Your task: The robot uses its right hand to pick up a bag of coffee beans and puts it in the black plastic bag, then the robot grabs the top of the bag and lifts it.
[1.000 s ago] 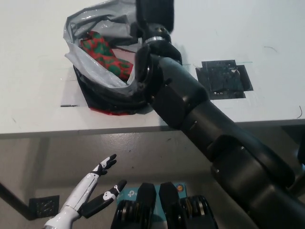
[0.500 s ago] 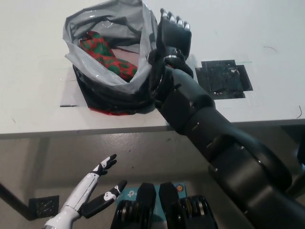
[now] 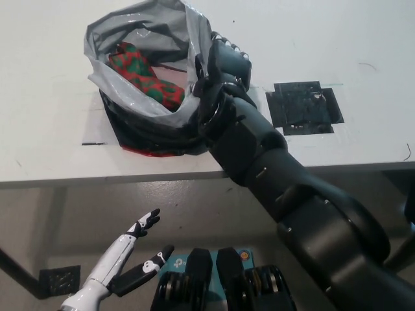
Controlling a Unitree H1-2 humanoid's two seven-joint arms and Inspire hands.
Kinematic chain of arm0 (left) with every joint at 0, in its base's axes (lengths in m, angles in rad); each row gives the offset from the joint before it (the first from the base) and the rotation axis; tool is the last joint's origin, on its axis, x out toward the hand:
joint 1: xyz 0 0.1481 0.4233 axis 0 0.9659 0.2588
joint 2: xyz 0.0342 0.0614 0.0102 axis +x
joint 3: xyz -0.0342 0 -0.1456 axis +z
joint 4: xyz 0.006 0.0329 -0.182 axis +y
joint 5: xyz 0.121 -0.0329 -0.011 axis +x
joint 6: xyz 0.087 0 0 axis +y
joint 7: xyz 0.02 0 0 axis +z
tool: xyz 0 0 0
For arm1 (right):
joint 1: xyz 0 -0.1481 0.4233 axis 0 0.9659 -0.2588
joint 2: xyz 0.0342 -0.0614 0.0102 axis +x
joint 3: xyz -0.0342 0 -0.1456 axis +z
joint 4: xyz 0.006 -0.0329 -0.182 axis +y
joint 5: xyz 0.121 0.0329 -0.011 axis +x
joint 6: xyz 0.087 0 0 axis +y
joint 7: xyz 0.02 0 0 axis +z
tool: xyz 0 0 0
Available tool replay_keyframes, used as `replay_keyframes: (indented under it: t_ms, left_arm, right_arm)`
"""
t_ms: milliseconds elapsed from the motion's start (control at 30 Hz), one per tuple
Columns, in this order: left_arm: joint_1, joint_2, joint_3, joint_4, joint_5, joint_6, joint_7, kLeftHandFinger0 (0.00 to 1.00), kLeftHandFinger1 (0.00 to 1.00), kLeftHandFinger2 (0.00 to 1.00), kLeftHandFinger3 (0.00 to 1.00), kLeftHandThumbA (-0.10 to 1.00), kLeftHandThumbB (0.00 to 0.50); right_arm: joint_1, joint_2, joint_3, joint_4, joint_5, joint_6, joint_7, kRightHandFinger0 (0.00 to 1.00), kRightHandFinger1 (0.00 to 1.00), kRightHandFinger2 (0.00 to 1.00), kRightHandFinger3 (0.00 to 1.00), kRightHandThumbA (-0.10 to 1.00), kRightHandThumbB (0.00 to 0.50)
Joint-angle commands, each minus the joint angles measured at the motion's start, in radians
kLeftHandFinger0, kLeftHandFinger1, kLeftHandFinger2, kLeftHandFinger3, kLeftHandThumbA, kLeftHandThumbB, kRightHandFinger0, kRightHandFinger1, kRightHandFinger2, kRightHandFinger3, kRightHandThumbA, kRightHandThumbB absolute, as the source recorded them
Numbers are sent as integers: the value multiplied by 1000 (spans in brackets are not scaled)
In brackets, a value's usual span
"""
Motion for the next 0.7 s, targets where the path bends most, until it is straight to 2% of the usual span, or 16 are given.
replay_keyframes:
  t_ms: [0,33,100,167,200,367,467,567,667]
  left_arm:
    - [-16,17,3,-16,-12,-20,-9,1000,1000,1000,1000,768,157]
    - [-15,18,3,-15,-7,-19,-8,1000,1000,1000,1000,766,147]
    - [-14,18,2,-11,-4,-25,-5,1000,1000,1000,1000,780,156]
    - [-13,17,4,-9,-6,-29,-5,1000,1000,1000,1000,782,157]
    - [-12,18,5,-10,-5,-33,-4,1000,1000,1000,1000,771,142]
    - [-12,17,4,-13,1,-29,-4,1000,1000,1000,1000,751,133]
    - [-12,17,3,-16,2,-25,-5,1000,1000,1000,1000,749,131]
    - [-12,17,4,-10,-3,-38,-4,1000,1000,1000,1000,769,151]
    - [-11,15,4,-13,-4,-35,-5,1000,1000,1000,1000,765,143]
  right_arm:
    - [-97,-23,-24,-119,18,-50,-22,1000,1000,1000,1000,1000,458]
    - [-96,-29,-22,-148,11,-37,-15,1000,1000,1000,1000,1000,459]
    - [-91,-40,-20,-196,1,-23,-11,1000,1000,1000,1000,1000,490]
    - [-79,-49,-28,-250,3,-21,-10,1000,1000,1000,1000,1000,470]
    - [-72,-55,-32,-286,4,-12,-5,1000,1000,1000,1000,1000,437]
    - [-58,-77,-37,-374,-2,19,11,1000,1000,1000,1000,1000,412]
    - [-50,-83,-34,-400,-6,30,18,1000,1000,1000,1000,1000,408]
    - [-45,-80,-37,-392,2,20,17,1000,1000,1000,1000,982,397]
    - [-42,-77,-33,-377,1,23,18,1000,1000,1000,1000,999,407]
